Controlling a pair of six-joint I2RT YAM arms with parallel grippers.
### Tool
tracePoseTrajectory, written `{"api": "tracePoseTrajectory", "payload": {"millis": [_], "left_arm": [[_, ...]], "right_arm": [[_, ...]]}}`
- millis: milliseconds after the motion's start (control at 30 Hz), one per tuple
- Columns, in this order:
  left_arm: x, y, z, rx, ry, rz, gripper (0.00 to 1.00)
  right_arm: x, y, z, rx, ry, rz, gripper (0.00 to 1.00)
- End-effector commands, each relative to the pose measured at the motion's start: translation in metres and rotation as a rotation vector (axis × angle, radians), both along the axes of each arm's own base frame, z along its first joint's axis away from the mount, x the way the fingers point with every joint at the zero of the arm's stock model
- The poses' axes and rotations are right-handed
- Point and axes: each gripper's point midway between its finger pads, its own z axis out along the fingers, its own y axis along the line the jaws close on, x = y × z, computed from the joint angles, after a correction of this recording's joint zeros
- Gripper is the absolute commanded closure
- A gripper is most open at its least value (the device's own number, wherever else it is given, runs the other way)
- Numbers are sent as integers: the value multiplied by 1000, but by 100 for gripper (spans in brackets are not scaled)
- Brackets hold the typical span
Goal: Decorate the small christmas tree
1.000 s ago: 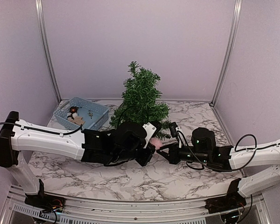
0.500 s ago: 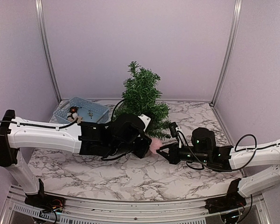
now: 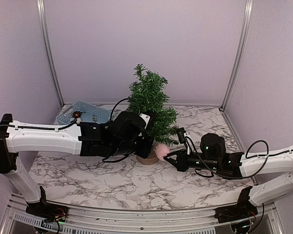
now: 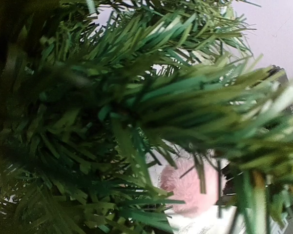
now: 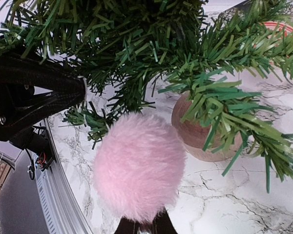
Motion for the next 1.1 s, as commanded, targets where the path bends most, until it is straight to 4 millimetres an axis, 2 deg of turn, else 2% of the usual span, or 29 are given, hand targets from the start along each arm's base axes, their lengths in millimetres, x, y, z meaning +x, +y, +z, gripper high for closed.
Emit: {"api": "tracePoseTrajectory", "payload": {"millis": [0, 133, 433, 733, 1067], "left_arm": [[6, 18, -1, -14, 26, 60, 100], [11, 28, -10, -10, 42, 96, 100], [9, 36, -25, 5, 56, 104, 100], [8, 54, -41, 29, 43, 141, 100], [8, 48, -43, 1, 36, 119, 100]], "right_arm": [[6, 4, 15, 26, -31, -6, 100], [7, 3, 15, 20, -32, -11, 100], [9, 2, 13, 11, -30, -26, 100], [9, -3, 6, -5, -19, -43, 100], [-10, 17, 2, -7, -35, 88, 100]]}}
